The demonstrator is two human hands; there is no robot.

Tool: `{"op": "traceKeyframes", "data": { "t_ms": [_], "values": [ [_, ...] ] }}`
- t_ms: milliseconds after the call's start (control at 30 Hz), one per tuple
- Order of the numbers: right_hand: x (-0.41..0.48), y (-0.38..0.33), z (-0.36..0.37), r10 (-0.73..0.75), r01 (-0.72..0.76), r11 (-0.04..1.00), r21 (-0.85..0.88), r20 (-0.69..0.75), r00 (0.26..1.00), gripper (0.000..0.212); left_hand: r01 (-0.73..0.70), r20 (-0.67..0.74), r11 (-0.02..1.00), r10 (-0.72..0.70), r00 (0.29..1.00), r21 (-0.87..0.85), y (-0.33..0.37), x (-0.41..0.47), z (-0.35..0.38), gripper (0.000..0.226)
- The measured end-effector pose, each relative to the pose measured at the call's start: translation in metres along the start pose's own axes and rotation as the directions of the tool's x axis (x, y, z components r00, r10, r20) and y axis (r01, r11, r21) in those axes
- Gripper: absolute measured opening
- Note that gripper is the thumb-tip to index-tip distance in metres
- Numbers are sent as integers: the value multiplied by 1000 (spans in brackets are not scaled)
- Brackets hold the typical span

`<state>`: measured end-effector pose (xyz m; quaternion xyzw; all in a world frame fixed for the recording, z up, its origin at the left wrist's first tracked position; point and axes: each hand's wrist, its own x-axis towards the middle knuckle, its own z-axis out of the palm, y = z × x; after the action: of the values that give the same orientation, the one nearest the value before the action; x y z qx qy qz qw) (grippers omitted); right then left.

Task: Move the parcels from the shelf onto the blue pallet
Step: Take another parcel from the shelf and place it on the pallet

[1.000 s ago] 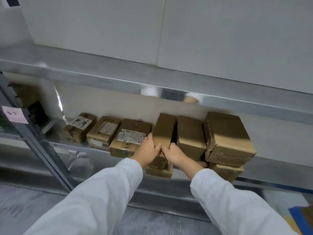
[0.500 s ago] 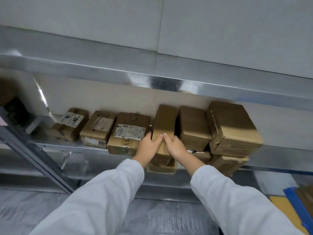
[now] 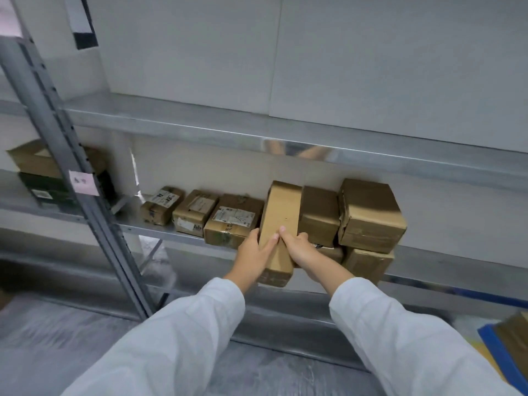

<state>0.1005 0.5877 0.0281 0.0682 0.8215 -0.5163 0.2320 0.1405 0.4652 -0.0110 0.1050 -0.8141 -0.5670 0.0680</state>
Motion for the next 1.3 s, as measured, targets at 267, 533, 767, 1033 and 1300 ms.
{"op": "traceKeyframes", "data": {
  "t_ms": [267,533,767,1033,1300],
  "values": [
    [-84,52,-22,-2,1,988,153,4,1000,77,-126,-26,991,125,992,-44,11,-117,19,66],
    [-144,95,-38,-20,11,982,186,47,999,84,-152,-27,988,151,988,-18,16,-189,24,50],
    [-160,101,-53,-95,95,964,250,-13,995,93,2,68,992,6,998,-127,39,-212,28,78],
    [-175,112,-54,-100,117,950,291,-73,992,38,59,82,973,-42,996,-225,39,-218,23,63],
    [-192,112,-54,-94,2,868,497,160,983,49,40,77,947,-16,997,-318,39,-235,19,52]
  ]
}}
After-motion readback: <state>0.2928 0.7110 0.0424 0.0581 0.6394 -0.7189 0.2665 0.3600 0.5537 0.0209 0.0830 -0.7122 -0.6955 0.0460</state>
